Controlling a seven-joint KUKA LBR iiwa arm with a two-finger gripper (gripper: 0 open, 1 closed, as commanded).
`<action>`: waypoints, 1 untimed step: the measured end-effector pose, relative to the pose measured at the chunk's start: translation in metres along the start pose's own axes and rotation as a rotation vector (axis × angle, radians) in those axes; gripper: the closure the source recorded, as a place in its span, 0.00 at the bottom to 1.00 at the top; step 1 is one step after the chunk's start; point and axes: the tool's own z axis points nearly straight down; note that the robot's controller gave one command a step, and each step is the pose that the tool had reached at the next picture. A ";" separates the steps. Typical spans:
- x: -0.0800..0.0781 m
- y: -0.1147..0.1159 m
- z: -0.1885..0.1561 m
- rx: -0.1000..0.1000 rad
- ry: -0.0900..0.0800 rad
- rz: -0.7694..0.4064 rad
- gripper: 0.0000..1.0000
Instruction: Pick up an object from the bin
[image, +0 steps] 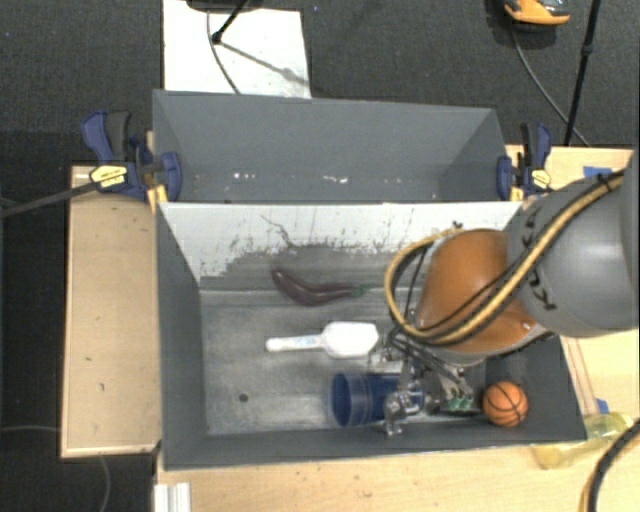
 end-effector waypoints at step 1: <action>0.000 0.000 0.000 0.000 0.000 0.001 1.00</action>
Offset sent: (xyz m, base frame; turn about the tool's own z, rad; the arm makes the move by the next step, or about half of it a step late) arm 0.0043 0.0090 0.1202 0.0143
